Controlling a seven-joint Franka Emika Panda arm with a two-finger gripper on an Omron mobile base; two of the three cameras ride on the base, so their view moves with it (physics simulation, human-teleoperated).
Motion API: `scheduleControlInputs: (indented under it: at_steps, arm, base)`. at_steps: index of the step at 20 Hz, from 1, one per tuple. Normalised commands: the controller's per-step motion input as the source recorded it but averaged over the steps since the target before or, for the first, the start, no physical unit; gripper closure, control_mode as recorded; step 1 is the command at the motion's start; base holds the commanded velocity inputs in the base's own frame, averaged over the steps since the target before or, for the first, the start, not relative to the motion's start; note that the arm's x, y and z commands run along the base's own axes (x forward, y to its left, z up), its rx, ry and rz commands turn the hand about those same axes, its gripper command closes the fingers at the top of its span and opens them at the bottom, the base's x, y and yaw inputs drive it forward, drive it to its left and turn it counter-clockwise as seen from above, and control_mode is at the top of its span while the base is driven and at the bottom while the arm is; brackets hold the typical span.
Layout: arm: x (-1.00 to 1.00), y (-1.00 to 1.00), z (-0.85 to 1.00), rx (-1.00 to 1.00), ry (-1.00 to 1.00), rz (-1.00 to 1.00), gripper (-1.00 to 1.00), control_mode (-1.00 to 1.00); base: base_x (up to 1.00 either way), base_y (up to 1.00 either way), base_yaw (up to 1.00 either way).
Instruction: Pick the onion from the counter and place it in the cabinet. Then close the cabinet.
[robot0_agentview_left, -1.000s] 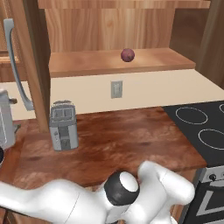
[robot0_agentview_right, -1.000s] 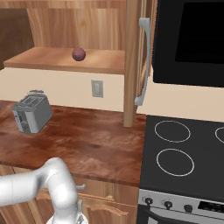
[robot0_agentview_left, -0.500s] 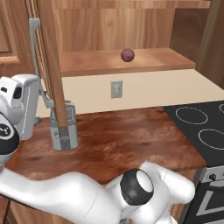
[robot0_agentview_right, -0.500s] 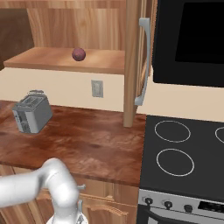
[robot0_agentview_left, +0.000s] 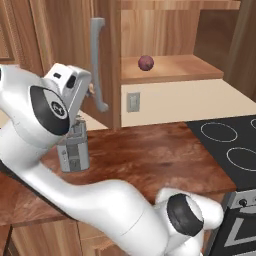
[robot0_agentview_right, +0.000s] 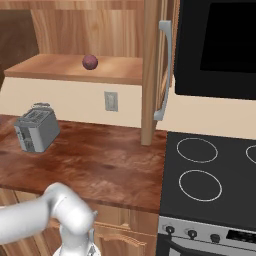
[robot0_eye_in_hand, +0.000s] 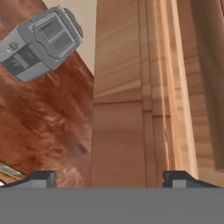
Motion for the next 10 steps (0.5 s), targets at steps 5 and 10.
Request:
scheduleControlInputs:
  at_steps: [5, 10]
  arm:
    - [0.77, -1.0, 0.02, 0.01, 0.0, 0.0, -1.0, -1.0]
    - [0.98, -0.99, 0.03, 0.0, 0.0, 0.0, -1.0, -1.0]
  base:
    - [0.0, 0.0, 0.0]
    - [0.0, 0.0, 0.0]
